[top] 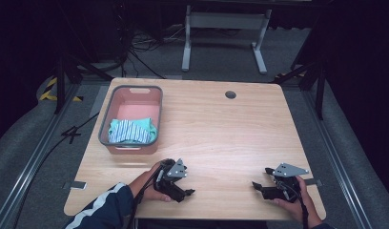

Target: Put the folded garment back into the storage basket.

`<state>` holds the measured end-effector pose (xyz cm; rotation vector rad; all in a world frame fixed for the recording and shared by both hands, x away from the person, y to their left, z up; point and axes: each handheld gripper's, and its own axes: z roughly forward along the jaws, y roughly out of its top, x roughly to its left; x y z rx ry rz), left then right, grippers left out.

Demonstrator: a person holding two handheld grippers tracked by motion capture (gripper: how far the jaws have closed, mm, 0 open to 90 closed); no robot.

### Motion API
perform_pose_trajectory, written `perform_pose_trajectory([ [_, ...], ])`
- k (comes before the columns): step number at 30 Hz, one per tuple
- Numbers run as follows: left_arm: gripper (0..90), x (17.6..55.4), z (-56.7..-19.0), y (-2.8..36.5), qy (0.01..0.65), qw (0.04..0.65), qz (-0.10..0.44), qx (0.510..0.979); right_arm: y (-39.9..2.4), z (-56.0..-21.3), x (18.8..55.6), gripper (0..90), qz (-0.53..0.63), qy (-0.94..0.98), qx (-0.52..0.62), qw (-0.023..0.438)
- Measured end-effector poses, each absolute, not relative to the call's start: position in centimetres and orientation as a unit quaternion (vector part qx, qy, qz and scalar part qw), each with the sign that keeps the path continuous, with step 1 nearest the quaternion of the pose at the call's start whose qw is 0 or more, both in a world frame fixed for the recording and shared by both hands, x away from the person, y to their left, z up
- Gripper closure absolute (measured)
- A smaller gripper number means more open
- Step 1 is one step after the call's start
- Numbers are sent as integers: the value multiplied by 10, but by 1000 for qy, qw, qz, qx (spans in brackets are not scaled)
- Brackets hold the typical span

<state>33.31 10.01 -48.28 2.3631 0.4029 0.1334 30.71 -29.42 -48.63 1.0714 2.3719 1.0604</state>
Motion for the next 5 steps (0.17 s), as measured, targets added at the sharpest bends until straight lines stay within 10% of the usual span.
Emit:
perform_pose_trajectory([
  [5, 145, 333, -483, 100, 157, 362, 52, 917, -294, -486, 307, 224, 372, 832, 376, 165],
])
